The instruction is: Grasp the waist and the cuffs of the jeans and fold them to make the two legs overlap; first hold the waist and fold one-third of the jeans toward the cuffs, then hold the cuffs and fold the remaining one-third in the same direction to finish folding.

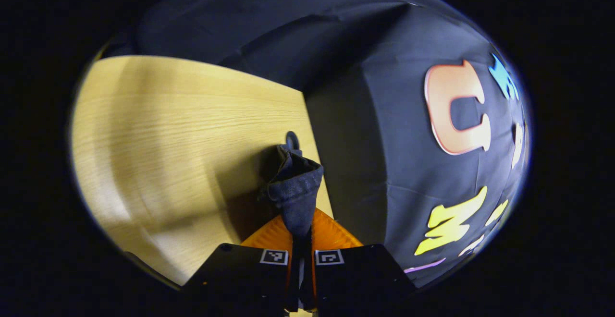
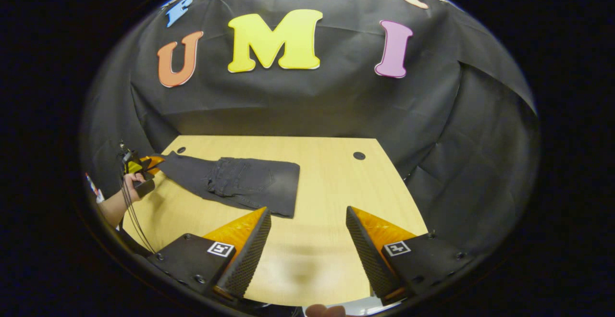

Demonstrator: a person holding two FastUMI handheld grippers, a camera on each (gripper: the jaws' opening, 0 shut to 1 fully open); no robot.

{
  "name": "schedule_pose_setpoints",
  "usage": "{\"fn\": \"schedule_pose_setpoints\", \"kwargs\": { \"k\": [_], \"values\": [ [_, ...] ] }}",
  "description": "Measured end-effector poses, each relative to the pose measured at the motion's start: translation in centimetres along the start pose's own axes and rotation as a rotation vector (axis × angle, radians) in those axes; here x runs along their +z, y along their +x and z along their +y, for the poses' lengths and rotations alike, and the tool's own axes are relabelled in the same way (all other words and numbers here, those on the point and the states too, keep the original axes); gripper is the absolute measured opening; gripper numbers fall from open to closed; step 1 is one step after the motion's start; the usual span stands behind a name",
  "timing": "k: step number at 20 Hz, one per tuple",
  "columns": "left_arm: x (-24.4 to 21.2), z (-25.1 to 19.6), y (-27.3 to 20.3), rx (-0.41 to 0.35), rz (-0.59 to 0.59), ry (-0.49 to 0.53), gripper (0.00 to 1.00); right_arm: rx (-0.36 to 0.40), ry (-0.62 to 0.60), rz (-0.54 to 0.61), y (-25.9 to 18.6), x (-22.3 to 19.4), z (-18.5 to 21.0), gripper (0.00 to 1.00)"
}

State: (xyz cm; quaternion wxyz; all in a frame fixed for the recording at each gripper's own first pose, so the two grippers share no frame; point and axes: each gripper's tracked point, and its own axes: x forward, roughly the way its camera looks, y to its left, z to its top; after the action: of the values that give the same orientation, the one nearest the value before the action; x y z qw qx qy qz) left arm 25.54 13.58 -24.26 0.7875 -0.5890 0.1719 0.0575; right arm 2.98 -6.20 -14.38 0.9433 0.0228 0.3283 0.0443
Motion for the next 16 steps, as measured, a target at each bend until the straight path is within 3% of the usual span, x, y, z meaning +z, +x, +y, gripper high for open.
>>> {"fn": "schedule_pose_setpoints", "kwargs": {
  "k": [4,8,12,16],
  "values": [
    [-1.5,-6.0,-1.4,-0.059,-0.019,0.116,0.06,0.009,0.033,-0.021,-1.4,-0.3,-0.7,0.97],
    [-5.6,-12.5,-3.1,-0.089,-0.03,0.313,0.06,0.005,0.055,-0.061,-2.4,-0.2,-1.5,0.97],
    [-13.0,-18.5,-4.0,-0.144,-0.003,0.537,0.06,-0.042,0.097,-0.089,-4.5,-0.4,-3.9,0.94],
    [-22.0,-19.7,-3.2,-0.14,0.045,0.764,0.06,-0.104,0.146,-0.089,-6.0,-1.6,-7.8,0.94]
  ]
}}
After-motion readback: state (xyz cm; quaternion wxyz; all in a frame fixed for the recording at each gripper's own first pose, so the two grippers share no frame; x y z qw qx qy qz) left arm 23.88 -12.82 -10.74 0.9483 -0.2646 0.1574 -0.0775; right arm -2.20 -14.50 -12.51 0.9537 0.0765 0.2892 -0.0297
